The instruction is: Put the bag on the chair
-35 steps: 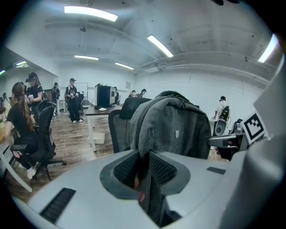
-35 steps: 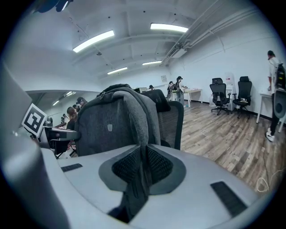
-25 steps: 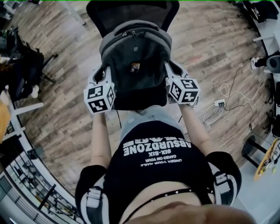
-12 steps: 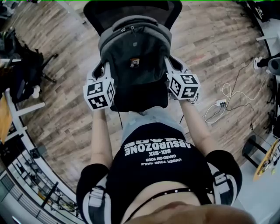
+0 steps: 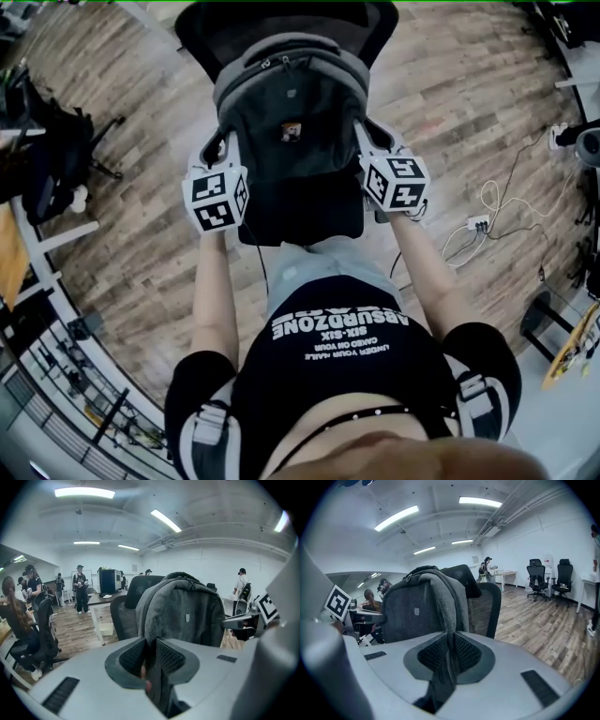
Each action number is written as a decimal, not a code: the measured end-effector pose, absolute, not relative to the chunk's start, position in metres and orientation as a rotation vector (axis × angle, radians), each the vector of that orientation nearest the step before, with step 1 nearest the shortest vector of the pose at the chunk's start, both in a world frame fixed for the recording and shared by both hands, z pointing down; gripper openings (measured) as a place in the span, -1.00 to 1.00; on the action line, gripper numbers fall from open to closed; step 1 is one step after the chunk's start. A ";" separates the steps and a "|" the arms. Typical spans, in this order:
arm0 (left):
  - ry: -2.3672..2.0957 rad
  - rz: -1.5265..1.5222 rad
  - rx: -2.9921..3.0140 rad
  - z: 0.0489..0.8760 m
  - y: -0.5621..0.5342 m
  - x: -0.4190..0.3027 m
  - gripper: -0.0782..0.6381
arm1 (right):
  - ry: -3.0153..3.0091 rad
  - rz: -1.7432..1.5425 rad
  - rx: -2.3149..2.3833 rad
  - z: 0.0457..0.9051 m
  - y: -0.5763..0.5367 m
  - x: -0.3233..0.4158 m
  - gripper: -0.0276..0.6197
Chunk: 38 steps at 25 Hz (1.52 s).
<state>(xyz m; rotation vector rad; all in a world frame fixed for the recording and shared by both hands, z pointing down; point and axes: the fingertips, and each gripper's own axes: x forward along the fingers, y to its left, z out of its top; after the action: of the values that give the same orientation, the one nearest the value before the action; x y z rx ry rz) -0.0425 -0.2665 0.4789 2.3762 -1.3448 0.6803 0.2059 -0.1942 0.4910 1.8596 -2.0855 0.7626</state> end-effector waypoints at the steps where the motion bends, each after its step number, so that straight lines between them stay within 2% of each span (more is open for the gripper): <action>1: -1.346 0.684 2.372 0.482 -0.270 -0.041 -0.57 | -2.082 0.761 1.851 0.495 -0.197 0.207 -0.74; 38: -1.340 0.778 2.195 0.590 -0.322 -0.030 -0.58 | -1.989 0.837 1.698 0.600 -0.251 0.219 -0.74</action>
<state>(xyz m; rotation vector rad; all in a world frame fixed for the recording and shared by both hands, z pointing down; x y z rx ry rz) -0.0301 -0.3223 0.5898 2.1951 -1.3398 0.7779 0.2193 -0.2515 0.6001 1.6985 -1.9890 0.8369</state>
